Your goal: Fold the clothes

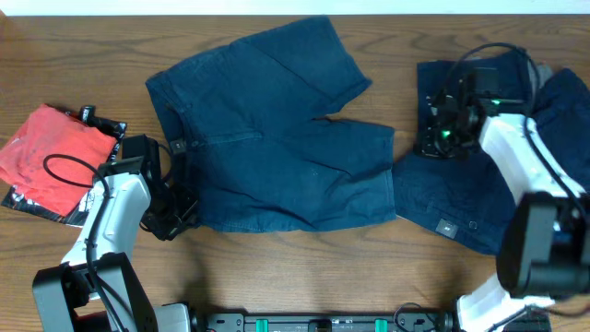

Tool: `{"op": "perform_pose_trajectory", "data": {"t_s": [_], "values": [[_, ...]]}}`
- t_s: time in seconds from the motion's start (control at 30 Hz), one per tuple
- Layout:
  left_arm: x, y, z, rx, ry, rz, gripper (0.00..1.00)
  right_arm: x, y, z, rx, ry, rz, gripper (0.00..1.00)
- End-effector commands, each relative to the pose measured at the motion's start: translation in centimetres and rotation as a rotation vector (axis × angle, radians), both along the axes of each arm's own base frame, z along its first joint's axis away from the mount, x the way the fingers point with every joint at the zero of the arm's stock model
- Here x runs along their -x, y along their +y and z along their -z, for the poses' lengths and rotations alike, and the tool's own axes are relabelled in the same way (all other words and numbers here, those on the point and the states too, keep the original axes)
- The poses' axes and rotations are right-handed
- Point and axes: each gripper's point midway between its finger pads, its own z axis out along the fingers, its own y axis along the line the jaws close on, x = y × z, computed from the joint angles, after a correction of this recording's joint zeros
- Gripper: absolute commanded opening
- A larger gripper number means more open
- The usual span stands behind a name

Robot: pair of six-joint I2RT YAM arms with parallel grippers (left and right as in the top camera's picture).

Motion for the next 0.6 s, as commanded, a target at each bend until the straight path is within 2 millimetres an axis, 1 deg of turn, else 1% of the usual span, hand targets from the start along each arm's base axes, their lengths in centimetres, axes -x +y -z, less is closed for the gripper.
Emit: {"op": "perform_pose_trajectory", "data": {"t_s": [0.0,0.03,0.1,0.17,0.2,0.27,0.4,0.43,0.57], "values": [[-0.4,0.4,-0.4,-0.018,-0.014,0.012,0.06,0.1,-0.1,2.6,0.032,0.051,-0.018,0.02],[-0.3,0.4,-0.4,-0.018,-0.013,0.012,0.06,0.3,-0.6,3.4,0.062,0.073,-0.005,0.02],[-0.3,0.4,-0.4,-0.018,-0.013,0.012,0.06,1.0,-2.7,5.0,0.161,0.137,0.054,0.03],[-0.3,0.4,-0.4,-0.018,-0.013,0.012,0.06,2.2,-5.6,6.1,0.281,0.210,0.141,0.03],[-0.4,0.4,-0.4,-0.018,-0.014,0.012,0.06,2.7,-7.0,6.3,0.328,0.235,0.179,0.03],[-0.4,0.4,-0.4,-0.018,-0.014,0.012,0.06,3.8,-10.0,6.4,0.430,0.283,0.269,0.03],[-0.4,0.4,-0.4,-0.018,-0.014,0.012,0.06,6.2,-16.5,5.6,0.602,0.350,0.480,0.04],[-0.3,0.4,-0.4,-0.018,-0.013,0.012,0.06,6.8,-17.8,5.4,0.618,0.365,0.544,0.05],[-0.3,0.4,-0.4,-0.018,-0.012,0.012,0.06,8.7,-21.8,5.4,0.599,0.404,0.729,0.06]]}}
